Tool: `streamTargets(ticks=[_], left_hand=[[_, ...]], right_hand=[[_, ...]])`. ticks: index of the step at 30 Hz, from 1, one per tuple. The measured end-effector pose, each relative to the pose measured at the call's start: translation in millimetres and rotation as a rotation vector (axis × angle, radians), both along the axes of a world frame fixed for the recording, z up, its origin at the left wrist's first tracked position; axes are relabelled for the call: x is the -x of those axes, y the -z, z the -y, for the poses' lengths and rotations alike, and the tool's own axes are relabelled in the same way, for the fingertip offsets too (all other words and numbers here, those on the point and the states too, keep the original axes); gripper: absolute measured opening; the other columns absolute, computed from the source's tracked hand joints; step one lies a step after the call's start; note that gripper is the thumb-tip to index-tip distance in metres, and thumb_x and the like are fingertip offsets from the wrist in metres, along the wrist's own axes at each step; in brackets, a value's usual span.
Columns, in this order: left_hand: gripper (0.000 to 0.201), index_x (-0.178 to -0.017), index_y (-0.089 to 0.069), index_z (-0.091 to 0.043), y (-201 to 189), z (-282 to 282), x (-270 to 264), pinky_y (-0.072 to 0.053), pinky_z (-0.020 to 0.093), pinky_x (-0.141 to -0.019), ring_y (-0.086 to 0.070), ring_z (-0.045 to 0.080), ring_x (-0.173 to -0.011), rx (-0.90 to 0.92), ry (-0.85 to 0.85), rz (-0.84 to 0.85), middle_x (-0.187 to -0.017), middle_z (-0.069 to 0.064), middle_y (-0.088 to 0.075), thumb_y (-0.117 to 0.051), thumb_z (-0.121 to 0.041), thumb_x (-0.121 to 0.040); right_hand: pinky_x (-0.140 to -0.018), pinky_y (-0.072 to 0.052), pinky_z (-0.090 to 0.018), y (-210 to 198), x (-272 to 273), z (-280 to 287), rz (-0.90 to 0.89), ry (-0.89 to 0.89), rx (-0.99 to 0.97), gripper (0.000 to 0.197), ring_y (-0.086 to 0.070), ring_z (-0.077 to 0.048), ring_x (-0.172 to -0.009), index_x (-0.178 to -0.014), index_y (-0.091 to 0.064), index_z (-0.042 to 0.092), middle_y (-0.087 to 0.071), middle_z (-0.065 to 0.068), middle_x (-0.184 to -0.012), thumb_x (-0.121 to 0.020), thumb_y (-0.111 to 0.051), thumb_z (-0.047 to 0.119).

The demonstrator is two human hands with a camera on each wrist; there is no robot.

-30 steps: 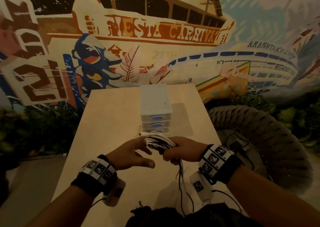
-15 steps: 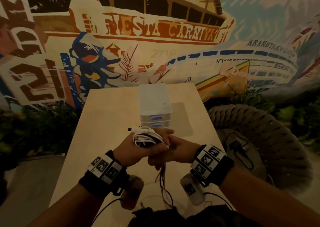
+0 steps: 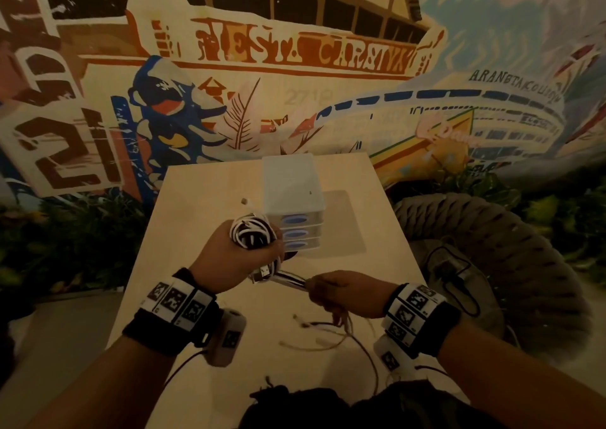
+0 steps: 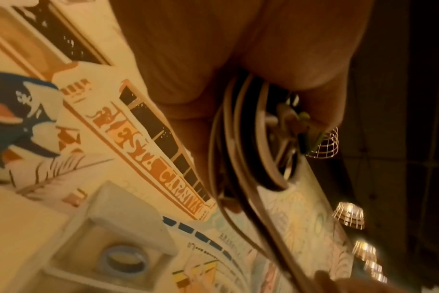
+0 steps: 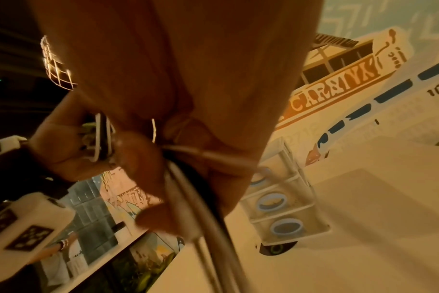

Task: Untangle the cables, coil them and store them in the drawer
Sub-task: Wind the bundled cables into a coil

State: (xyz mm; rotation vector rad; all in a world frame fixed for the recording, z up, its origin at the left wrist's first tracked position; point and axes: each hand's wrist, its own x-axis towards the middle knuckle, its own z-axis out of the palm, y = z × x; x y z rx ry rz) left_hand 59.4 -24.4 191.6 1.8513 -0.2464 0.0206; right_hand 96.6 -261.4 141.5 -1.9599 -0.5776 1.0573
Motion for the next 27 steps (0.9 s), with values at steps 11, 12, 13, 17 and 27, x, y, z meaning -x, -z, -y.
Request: streamTargets(ticks=[11, 12, 13, 17, 27], left_hand=[[0.034, -0.059, -0.049, -0.028, 3, 17, 0, -0.030, 0.020, -0.050, -0.046, 0.009, -0.050, -0.740, 0.055, -0.050, -0.053, -0.005, -0.052, -0.075, -0.032, -0.081], [0.034, -0.060, -0.048, -0.032, 4, 20, 2, -0.031, 0.019, -0.052, -0.048, 0.008, -0.052, -0.796, 0.074, -0.043, -0.055, -0.009, -0.052, -0.075, -0.032, -0.081], [0.030, -0.063, -0.051, -0.035, 4, 23, 3, -0.031, 0.018, -0.055, -0.048, 0.007, -0.055, -0.840, 0.090, -0.020, -0.060, -0.012, -0.054, -0.075, -0.032, -0.081], [0.021, -0.096, -0.073, -0.025, 5, 27, 4, -0.050, 0.029, -0.076, -0.060, 0.013, -0.085, -0.963, 0.113, 0.029, -0.097, -0.006, -0.068, -0.074, -0.038, -0.080], [0.020, -0.103, -0.066, -0.030, 13, 43, 12, -0.056, 0.032, -0.078, -0.064, 0.015, -0.088, -1.275, 0.199, -0.096, -0.095, -0.008, -0.069, -0.060, -0.043, -0.089]], right_hand=[[-0.046, -0.035, -0.017, -9, 0, -9, 0.137, 0.011, 0.081, 0.039, -0.037, -0.009, -0.048, -0.086, -0.060, 0.017, -0.045, 0.006, -0.066, -0.107, -0.036, 0.040], [-0.046, -0.034, -0.020, -7, -1, -9, 0.118, 0.018, 0.061, 0.037, -0.037, -0.010, -0.048, -0.084, -0.060, 0.018, -0.045, 0.005, -0.066, -0.107, -0.037, 0.035], [-0.046, -0.033, -0.023, -6, -2, -9, 0.089, 0.033, 0.043, 0.036, -0.036, -0.011, -0.048, -0.082, -0.060, 0.019, -0.044, 0.004, -0.065, -0.107, -0.038, 0.030], [-0.049, -0.029, -0.028, -3, -3, -11, -0.026, 0.100, 0.018, 0.037, -0.031, -0.013, -0.048, -0.080, -0.064, 0.019, -0.041, 0.003, -0.063, -0.105, -0.038, 0.023], [-0.051, -0.034, -0.025, -17, -8, -14, -0.181, 0.085, 0.026, 0.089, -0.041, -0.013, -0.050, -0.101, -0.071, -0.003, -0.069, -0.006, -0.071, -0.098, -0.019, 0.069]])
